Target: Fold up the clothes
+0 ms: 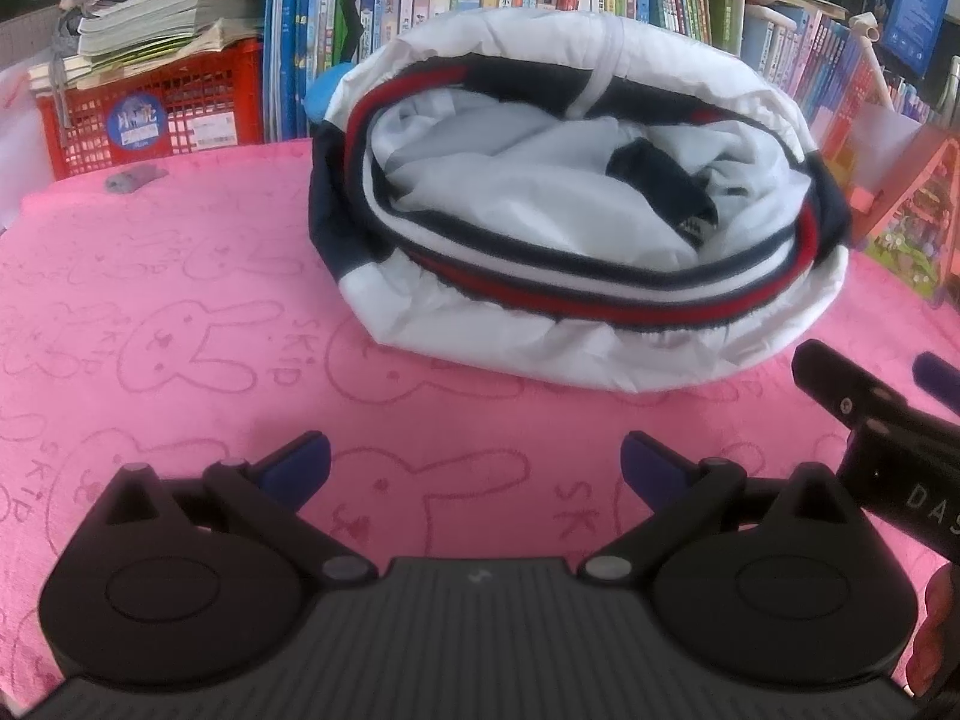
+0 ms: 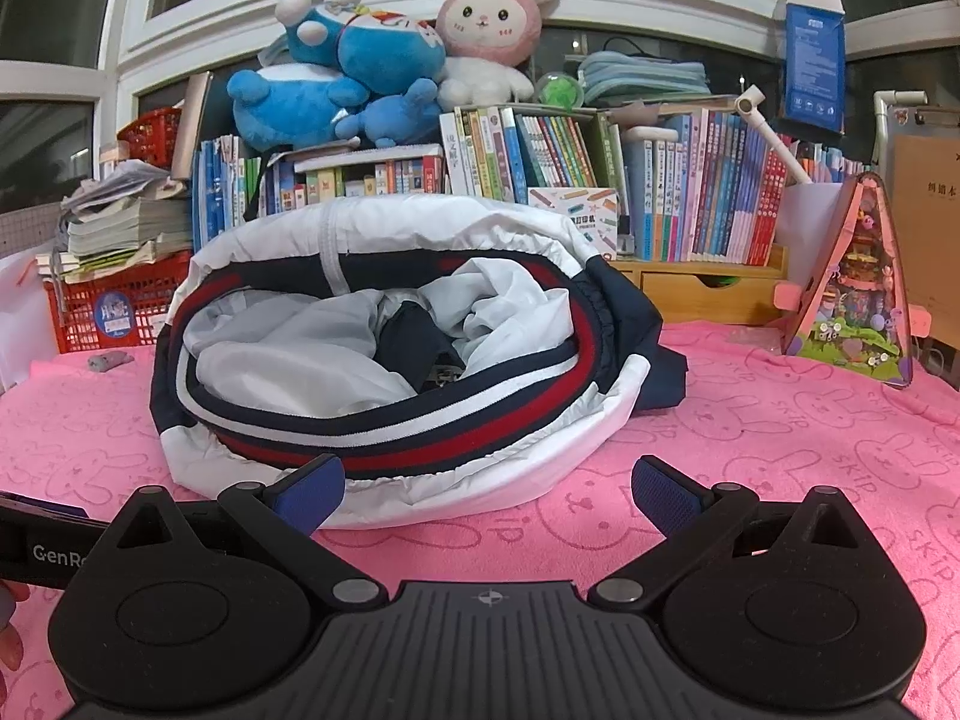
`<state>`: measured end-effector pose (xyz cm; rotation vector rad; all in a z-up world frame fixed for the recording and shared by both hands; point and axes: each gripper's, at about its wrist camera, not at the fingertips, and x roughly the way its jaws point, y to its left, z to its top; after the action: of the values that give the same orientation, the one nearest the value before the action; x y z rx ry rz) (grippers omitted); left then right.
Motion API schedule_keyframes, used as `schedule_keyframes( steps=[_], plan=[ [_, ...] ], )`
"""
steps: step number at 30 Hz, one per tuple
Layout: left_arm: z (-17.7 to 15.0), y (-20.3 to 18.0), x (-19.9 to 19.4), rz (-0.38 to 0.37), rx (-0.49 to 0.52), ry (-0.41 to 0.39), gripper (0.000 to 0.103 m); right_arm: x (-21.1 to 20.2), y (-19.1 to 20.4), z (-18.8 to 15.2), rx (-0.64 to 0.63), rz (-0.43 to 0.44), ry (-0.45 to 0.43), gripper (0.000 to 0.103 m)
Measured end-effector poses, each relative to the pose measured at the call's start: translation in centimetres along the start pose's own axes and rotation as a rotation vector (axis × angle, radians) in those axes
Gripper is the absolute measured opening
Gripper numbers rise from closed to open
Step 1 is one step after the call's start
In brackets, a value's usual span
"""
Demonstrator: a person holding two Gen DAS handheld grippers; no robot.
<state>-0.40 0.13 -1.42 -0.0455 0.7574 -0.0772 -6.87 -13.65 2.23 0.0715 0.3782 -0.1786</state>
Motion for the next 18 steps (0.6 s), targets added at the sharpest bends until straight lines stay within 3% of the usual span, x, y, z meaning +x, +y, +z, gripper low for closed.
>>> schedule_keyframes(
  steps=[18],
  plan=[
    [-0.3,-0.1,0.4,0.024,0.016,0.024,0.103,-0.4,1.1,-0.6,-0.097,-0.046,-0.065,0.103]
  ],
)
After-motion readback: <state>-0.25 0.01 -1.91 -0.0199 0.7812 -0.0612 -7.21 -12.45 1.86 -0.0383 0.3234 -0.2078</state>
